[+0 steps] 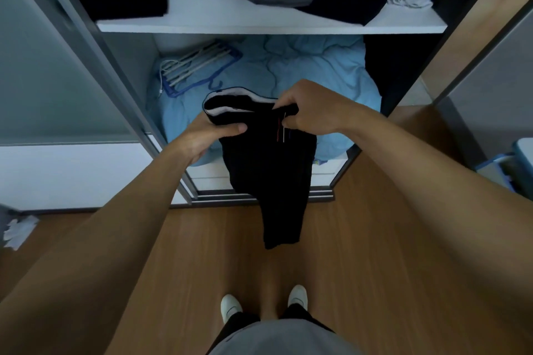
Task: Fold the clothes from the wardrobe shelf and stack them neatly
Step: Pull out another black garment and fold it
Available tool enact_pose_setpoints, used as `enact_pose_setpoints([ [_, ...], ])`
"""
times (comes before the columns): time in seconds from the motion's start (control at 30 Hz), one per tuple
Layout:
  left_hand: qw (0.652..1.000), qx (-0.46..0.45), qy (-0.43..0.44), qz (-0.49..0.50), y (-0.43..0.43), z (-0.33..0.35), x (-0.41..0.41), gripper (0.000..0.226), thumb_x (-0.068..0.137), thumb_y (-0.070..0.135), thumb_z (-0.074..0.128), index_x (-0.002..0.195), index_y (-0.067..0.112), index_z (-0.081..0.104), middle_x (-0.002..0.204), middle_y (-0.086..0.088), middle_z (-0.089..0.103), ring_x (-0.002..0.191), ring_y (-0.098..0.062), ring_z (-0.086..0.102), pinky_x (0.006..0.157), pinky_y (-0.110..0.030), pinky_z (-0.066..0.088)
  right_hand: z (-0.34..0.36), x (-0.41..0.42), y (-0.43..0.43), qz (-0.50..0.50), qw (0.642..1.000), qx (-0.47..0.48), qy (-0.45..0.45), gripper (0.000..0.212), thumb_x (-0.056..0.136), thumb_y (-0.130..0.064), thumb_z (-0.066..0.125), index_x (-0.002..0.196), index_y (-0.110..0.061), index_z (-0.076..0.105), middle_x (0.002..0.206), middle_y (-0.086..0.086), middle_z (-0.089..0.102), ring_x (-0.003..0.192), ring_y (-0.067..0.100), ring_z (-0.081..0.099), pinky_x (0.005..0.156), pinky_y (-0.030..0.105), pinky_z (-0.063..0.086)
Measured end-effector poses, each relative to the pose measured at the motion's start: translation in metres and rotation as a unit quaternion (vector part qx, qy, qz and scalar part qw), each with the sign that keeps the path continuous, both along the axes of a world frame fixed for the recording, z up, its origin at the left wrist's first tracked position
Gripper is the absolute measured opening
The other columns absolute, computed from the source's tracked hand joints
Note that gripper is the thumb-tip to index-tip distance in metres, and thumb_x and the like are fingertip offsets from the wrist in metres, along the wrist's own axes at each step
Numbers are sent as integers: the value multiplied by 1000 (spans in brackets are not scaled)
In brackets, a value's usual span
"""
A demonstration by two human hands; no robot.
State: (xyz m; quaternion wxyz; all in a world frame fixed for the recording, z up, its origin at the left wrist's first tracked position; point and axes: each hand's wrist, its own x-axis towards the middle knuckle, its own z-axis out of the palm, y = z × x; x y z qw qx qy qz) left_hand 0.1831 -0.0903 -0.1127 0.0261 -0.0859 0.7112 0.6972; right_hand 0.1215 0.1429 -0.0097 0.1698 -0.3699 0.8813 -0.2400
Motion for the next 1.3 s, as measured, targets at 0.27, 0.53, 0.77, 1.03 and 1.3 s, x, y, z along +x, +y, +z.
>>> enact_pose_setpoints([
  [0.27,997,53,47,8,28,14,-22,51,50,31,99,97,27,78,104,-5,77,100,-21,73,82,-27,57,-1,-9,60,-118,982,-140,-41,55,86,-2,67,132,-30,57,124,-14,61,111,-9,53,103,13,40],
  [0.53,998,15,47,37,47,35,-15,46,52,24,94,95,22,78,97,0,78,92,-15,74,75,-21,57,-50,9,63,-282,870,-321,-245,35,86,-36,75,116,-18,71,109,-3,76,105,13,70,90,22,52],
  [0.77,979,-143,81,121,46,38,-1,36,67,9,87,94,24,68,83,18,73,76,13,65,67,-2,45,-63,19,37,-251,842,-351,-324,25,90,5,64,113,-5,68,96,6,74,89,17,71,78,23,57],
  [1.03,999,-8,-36,-3,13,41,24,44,69,12,88,109,17,72,102,-2,77,97,-18,73,76,-20,57,-42,21,23,-179,868,-326,-328,69,73,31,43,122,-13,66,119,11,67,111,22,64,91,31,56],
  [1.3,997,77,19,25,15,52,29,41,67,1,86,100,24,77,105,-6,77,100,-21,72,80,-24,57,-69,29,54,-212,825,-386,-352,26,96,-15,61,121,-11,66,110,1,73,101,13,70,84,22,54],
])
